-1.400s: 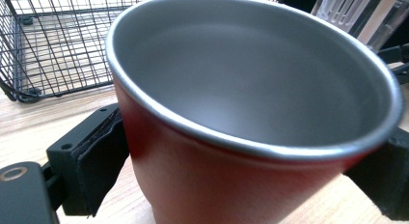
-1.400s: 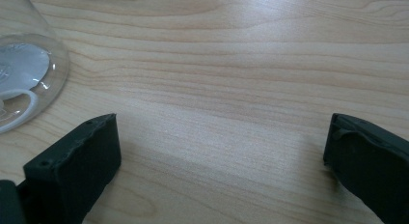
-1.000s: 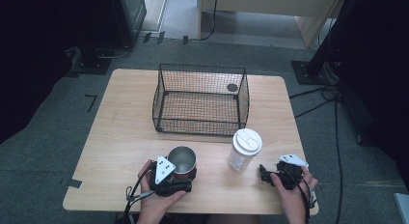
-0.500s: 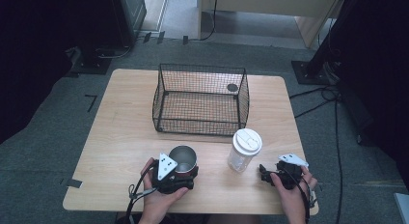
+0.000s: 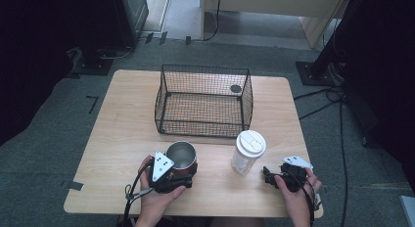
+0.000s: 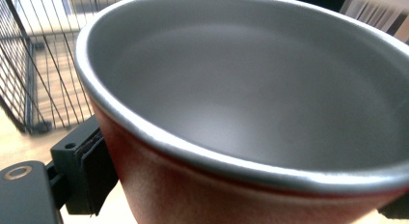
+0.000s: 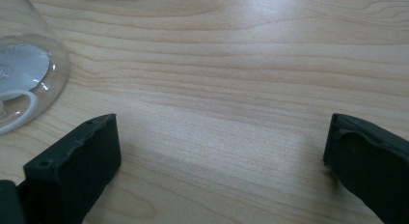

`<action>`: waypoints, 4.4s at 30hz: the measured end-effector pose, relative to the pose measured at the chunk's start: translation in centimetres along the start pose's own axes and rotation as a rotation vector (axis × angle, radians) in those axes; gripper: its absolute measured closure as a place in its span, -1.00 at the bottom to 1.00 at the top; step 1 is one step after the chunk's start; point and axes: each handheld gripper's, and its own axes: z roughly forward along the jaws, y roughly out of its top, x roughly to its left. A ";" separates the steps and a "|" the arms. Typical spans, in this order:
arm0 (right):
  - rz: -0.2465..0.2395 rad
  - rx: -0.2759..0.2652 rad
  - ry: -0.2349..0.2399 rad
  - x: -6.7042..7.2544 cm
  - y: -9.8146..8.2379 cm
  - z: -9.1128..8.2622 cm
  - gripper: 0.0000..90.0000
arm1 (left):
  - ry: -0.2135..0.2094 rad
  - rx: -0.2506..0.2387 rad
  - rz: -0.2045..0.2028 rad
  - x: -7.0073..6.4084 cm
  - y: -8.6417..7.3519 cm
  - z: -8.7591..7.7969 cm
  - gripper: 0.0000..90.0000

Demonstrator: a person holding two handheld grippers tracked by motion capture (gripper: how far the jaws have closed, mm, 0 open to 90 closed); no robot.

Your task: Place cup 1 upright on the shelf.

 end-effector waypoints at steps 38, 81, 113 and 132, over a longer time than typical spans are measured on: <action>0.000 0.000 0.001 0.0 0.0 0.0 -1.00 | 0.082 -0.182 0.063 1.0 3.7 0.7 -0.82; 0.003 -0.001 0.001 0.0 0.0 0.0 -1.00 | 0.076 -0.364 0.075 2.2 10.6 5.8 -0.82; 0.003 -0.001 0.001 0.0 0.0 0.0 -1.00 | 0.185 -0.388 0.014 4.6 13.1 12.4 -0.82; 0.003 -0.001 0.002 0.0 0.0 0.0 -1.00 | 0.229 -0.407 -0.026 6.5 14.2 16.0 -0.82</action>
